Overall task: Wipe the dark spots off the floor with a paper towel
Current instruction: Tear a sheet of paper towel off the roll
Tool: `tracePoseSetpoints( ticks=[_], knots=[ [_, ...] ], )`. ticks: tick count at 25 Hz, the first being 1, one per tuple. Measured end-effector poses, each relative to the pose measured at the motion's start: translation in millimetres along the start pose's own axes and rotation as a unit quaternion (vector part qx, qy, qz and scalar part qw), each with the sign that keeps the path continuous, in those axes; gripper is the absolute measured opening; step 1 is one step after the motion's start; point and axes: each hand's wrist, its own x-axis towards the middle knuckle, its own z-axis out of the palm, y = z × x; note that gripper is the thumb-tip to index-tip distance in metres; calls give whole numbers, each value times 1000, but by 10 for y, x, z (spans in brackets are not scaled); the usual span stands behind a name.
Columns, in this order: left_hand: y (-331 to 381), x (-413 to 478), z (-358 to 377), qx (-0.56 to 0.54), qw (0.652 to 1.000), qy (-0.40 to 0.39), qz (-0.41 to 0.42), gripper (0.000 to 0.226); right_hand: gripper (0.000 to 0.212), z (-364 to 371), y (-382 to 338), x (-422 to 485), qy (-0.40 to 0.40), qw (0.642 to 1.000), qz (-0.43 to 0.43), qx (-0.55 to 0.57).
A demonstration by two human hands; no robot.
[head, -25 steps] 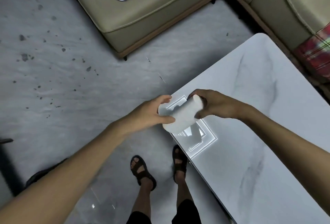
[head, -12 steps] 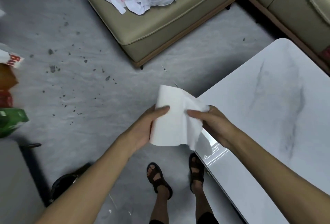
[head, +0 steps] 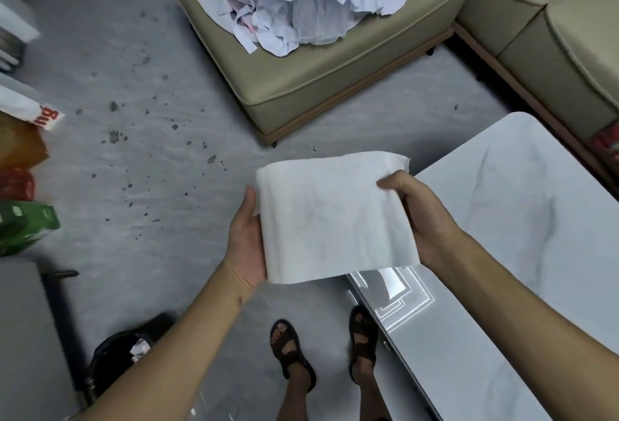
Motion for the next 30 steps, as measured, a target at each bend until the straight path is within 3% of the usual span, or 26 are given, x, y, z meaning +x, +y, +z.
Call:
tracePoseSetpoints(
  ticks=[4, 11, 15, 20, 23, 26, 28, 30],
  knots=[
    [105, -123, 46, -4, 999, 0, -34, 84, 29, 107, -36, -59, 60, 998, -6, -32],
    [297, -335, 302, 56, 998, -8, -37, 64, 17, 379, -193, -195, 182, 980, -50, -65],
    [390, -446, 394, 84, 996, 16, -33, 62, 17, 556, -208, -287, 196, 975, -70, -82],
    [342, -549, 458, 114, 991, 62, -22, 57, 21, 842, -276, -452, 153, 981, -101, -69],
    [335, -581, 530, 154, 984, 87, -16, 39, 21, 961, -318, -524, 144, 978, -109, -107],
    [461, -682, 518, 141, 985, 94, 18, 43, 19, 962, -344, -578, 130, 969, -107, -181],
    [552, -778, 501, 119, 991, 63, 26, 47, 25, 919, -352, -603, 28, 973, -84, -214],
    [586, -851, 501, 114, 993, 33, 17, 54, 38, 912, -279, -615, -70, 952, -58, -293]
  ],
)
